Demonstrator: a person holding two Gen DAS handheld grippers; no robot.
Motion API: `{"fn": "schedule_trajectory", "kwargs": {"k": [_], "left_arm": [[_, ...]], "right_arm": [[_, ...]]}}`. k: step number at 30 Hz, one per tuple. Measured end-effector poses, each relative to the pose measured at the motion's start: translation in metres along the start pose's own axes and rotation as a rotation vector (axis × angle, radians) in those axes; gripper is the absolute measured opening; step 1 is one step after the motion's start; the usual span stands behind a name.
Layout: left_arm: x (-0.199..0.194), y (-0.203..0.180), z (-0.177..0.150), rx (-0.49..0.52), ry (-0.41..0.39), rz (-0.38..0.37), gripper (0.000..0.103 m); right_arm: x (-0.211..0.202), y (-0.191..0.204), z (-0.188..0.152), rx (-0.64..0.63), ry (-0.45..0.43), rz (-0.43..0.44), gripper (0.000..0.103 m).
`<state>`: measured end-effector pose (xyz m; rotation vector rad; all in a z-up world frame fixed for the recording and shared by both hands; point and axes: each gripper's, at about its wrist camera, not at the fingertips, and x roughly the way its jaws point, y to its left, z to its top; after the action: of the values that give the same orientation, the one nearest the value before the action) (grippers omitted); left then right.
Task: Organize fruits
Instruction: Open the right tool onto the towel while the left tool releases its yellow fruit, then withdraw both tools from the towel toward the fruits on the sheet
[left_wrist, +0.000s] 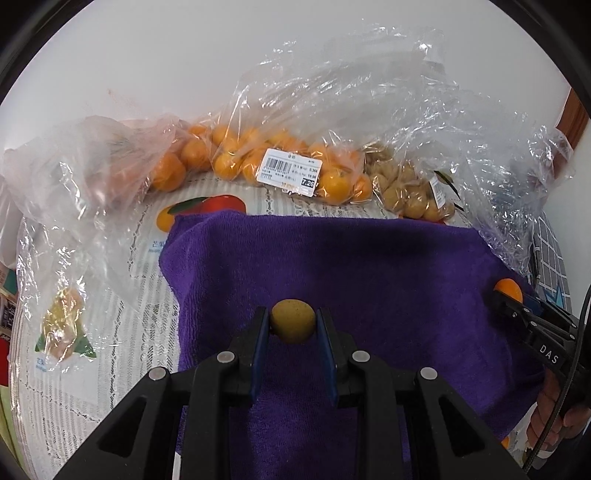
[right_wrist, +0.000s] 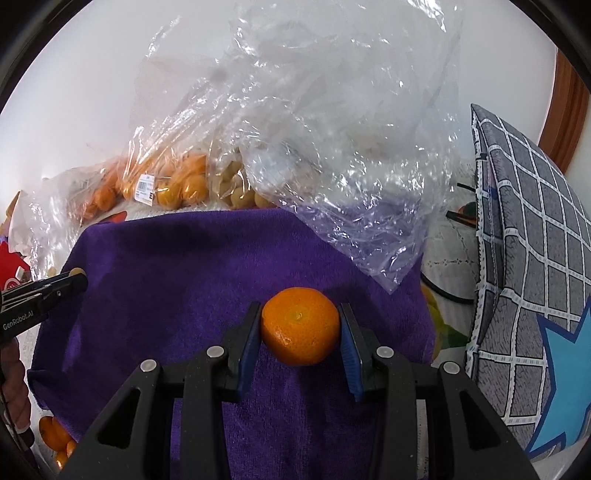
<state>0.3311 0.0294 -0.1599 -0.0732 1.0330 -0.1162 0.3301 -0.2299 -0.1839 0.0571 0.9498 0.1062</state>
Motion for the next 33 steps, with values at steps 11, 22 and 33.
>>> {"fn": "schedule_trajectory", "kwargs": {"k": [11,22,33], "left_arm": [[0.005,0.000,-0.003,-0.001,0.022,-0.001,0.025],[0.010,-0.001,-0.004,-0.008,0.048,-0.004,0.034],[-0.032,-0.003,-0.007,-0.022,-0.030,-0.011,0.045]], "right_arm": [[-0.001,0.008,-0.002,-0.032,-0.005,0.001,0.047],[-0.027,0.013,-0.005,-0.027,-0.046,0.004,0.058],[-0.076,0.017,-0.014,-0.021,-0.129,-0.048,0.058]]}}
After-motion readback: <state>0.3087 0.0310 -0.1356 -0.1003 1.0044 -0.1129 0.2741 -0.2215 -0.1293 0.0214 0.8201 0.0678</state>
